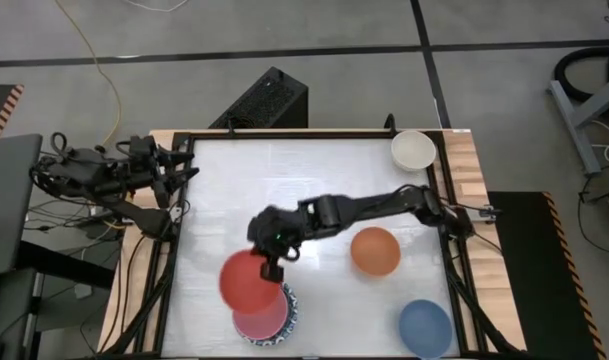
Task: Nest bowls inside each other
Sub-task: Stack the orange bowl on top of the pink bowl
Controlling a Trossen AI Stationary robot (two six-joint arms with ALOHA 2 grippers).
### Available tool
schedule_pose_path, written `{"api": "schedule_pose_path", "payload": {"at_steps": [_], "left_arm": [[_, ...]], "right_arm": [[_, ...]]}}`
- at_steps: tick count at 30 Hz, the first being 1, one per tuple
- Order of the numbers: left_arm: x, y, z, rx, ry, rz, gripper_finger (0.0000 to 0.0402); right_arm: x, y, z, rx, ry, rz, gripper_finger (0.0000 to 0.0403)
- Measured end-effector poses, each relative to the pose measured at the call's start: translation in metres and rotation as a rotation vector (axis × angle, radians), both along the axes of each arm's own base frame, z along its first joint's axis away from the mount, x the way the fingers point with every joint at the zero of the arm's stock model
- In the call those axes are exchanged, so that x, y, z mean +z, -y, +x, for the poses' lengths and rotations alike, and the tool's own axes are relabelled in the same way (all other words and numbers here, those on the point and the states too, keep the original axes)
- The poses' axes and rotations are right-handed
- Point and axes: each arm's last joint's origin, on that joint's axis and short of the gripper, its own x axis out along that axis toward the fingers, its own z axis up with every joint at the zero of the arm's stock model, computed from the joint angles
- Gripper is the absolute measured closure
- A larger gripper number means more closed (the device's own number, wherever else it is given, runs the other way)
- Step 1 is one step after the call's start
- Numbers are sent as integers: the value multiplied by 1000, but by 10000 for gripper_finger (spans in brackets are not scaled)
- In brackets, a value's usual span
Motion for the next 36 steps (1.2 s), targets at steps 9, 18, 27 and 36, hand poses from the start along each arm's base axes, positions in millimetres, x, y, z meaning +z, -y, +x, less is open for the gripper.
{"api": "schedule_pose_path", "payload": {"at_steps": [9,18,27,36], "left_arm": [[-1,0,0,0,-13,-2,181],[-7,0,-1,8,-48,-40,181],[-9,0,-1,10,-63,-44,181],[-9,0,-1,10,-65,-39,181]], "right_arm": [[-44,-25,16,32,-119,52,398],[-63,-37,15,31,-210,48,398],[-70,-39,16,29,-232,43,363],[-70,-37,17,61,-234,46,334]]}}
